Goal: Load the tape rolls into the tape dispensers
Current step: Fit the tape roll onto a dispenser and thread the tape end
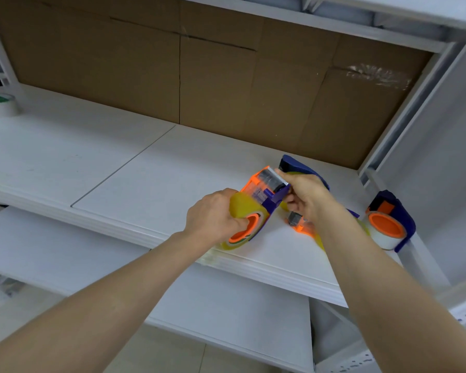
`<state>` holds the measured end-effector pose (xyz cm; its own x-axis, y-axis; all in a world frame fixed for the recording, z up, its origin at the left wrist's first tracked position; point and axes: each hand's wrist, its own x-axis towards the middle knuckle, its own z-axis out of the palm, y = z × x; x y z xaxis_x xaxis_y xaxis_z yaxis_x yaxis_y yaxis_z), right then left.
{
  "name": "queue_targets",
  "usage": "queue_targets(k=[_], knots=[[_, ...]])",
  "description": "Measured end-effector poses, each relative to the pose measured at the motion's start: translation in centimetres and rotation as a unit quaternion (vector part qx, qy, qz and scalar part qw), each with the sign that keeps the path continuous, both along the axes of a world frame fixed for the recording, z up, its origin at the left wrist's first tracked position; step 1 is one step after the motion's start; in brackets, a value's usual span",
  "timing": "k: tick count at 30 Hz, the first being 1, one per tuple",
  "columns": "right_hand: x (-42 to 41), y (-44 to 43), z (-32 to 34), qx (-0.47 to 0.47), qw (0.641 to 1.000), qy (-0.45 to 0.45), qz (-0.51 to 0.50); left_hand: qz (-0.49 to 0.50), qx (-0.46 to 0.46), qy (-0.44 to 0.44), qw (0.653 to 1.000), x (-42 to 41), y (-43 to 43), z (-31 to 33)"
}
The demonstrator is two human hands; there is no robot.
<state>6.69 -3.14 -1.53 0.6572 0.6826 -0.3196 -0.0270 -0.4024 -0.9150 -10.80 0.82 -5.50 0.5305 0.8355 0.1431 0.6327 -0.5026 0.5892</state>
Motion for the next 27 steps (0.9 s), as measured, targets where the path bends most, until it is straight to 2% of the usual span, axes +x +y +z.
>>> queue_targets(k=[2,5,8,10,12,15,16,18,20,23,24,27], knots=[[-0.5,0.1,-0.8,0.004,0.995,0.101,0.016,0.004,0.006,-0.002,1.0,-0.1,0.0,-0.2],[-1.3,-0.2,-1.5,0.061,0.964,0.257,0.015,0.005,0.022,-0.001,1.0,0.0,0.0,-0.1],[-1.8,-0.2,-2.2,0.096,0.94,0.326,-0.017,0.006,0.026,0.003,1.0,0.0,0.1,-0.1],[-1.9,-0.2,-1.8,0.092,0.954,0.284,-0.033,0.006,0.026,0.005,1.0,-0.2,0.1,-0.2],[-1.5,-0.1,-1.0,0.112,0.973,0.195,-0.053,0.003,0.028,0.003,1.0,-0.3,0.1,-0.2],[-1.6,0.0,0.4,0.117,0.991,-0.05,-0.032,0.004,0.032,0.004,0.999,-0.2,0.0,-0.1],[-1.9,-0.1,0.7,0.105,0.984,-0.146,-0.014,0.005,0.033,0.007,0.999,-0.1,0.0,-0.1],[-2.5,-0.1,0.6,0.093,0.947,-0.306,0.035,0.009,0.034,0.012,0.999,0.0,0.0,-0.1],[-3.1,-0.1,0.2,0.087,0.915,-0.389,0.06,0.013,0.035,0.013,0.999,0.0,-0.1,0.0],[-3.4,-0.2,0.2,0.095,0.906,-0.412,0.037,0.017,0.034,0.011,0.999,0.1,-0.2,0.1],[-3.3,-0.3,0.2,0.103,0.916,-0.386,0.03,0.018,0.033,0.012,0.999,0.1,-0.2,0.1],[-3.3,-0.9,-0.7,0.136,0.962,-0.236,0.013,0.018,0.028,0.011,0.999,0.1,-0.3,0.2]])
